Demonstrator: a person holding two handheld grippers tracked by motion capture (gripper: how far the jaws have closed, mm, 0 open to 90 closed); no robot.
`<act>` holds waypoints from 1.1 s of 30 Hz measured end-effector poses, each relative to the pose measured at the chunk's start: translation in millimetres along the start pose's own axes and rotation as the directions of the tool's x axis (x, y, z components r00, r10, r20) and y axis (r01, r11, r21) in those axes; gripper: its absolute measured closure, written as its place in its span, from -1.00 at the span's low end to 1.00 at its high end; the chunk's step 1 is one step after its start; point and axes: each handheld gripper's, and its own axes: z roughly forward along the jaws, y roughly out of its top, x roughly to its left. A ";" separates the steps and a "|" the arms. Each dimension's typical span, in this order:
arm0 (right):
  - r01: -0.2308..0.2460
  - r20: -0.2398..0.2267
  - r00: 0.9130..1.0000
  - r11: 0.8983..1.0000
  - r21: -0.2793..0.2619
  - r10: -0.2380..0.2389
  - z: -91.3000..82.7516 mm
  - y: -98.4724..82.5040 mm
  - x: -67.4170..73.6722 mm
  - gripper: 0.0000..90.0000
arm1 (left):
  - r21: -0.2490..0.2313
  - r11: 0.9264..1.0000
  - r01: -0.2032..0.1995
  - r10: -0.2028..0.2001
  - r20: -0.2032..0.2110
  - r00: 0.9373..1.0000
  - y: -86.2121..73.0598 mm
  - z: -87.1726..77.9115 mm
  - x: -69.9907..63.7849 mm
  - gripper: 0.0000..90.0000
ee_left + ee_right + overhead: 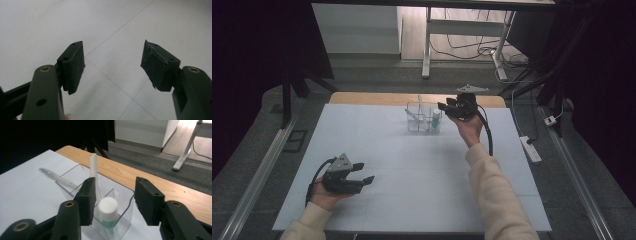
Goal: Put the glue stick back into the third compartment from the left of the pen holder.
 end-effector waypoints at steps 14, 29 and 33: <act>0.039 -0.061 0.997 0.999 0.024 -0.037 -67.7 -43.3 3.3 -0.03 | 0.009 1.000 0.010 -0.010 -0.013 1.000 -0.4 1.3 1.8 -0.24; 0.056 -0.137 0.989 0.996 0.069 -0.046 -140.9 -109.5 26.2 -0.06 | 0.002 1.000 0.025 -0.025 -0.037 0.999 0.2 0.8 4.4 -0.25; 0.057 -0.145 0.988 0.995 0.079 -0.045 -150.2 -121.6 25.4 -0.08 | 0.002 1.000 0.024 -0.024 -0.043 0.999 1.0 0.9 4.0 -0.26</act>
